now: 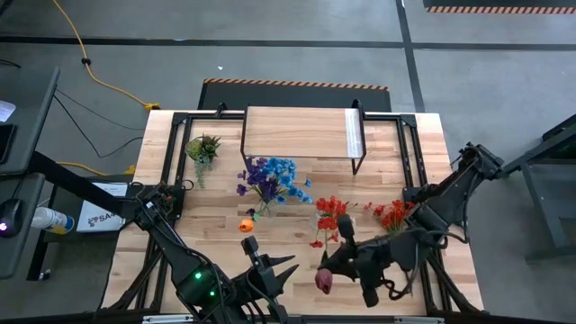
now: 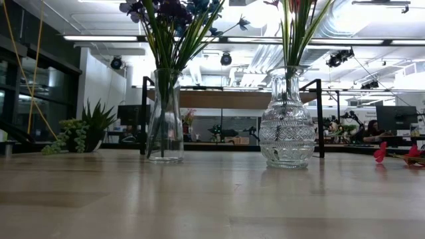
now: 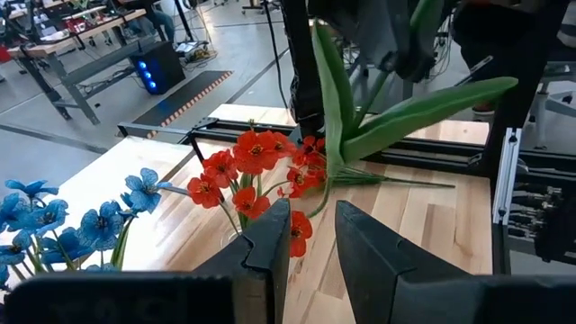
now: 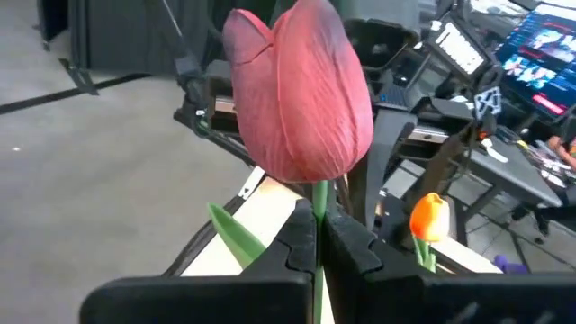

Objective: Pick and place flowers into a vace then onto a shelf
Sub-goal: Put the dark red flower into the right transparent crystal vase

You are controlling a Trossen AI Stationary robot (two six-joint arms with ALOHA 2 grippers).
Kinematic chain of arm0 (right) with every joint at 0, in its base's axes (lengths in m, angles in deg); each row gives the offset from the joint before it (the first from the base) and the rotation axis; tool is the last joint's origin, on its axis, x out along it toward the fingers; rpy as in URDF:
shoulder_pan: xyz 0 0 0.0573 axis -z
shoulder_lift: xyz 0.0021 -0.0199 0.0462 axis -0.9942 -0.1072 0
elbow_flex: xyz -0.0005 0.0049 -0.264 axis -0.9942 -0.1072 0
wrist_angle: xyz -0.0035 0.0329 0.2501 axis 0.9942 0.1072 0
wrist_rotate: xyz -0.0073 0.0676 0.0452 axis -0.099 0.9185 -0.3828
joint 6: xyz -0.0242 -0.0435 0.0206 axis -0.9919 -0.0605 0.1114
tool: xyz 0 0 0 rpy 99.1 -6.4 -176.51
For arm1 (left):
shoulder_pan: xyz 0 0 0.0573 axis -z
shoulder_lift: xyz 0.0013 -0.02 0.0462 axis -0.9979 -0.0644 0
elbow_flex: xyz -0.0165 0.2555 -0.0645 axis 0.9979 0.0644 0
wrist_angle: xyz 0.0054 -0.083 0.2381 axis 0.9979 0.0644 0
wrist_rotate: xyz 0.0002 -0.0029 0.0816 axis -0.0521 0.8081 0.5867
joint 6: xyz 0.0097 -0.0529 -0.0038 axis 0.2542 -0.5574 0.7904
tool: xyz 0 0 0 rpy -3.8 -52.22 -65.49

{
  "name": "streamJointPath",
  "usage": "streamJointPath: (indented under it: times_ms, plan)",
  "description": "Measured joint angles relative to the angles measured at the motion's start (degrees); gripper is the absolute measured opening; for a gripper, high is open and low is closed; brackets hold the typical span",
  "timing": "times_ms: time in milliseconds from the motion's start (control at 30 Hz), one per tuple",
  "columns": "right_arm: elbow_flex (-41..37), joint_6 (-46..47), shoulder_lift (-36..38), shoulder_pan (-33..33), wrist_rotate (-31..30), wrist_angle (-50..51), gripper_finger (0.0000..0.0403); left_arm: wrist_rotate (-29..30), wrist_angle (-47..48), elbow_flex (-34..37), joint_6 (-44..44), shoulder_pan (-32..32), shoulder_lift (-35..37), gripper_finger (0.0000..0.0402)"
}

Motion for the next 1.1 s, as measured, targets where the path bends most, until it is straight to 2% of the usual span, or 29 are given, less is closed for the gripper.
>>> streamJointPath:
  times_ms: [133,433,667,867,967,1100]
  plan:
    - [0.0,2.1,0.0,1.5,5.3,-0.1,0.0,0.0,0.0,0.0,0.0,0.0,0.0,0.0124]
    - [4.0,11.1,0.0,0.2,9.3,0.7,0.0,0.0,0.6,0.0,0.2,0.0,0.0,0.0124]
    - [14.5,12.2,0.0,-2.9,8.5,3.3,0.0,0.0,4.4,0.0,-0.8,0.0,0.0,0.0124]
    - [23.5,-0.5,0.0,-6.6,0.3,4.7,0.0,-1.2,8.3,0.0,-4.3,0.0,0.0,0.0124]
    - [25.5,-3.0,0.1,-5.7,-2.0,6.3,0.0,-2.6,8.2,0.0,-4.6,0.0,0.0,0.0124]
    - [25.3,-2.6,0.0,-1.6,-0.5,9.4,0.0,-4.3,8.2,0.0,-5.5,0.0,0.0,0.0124]
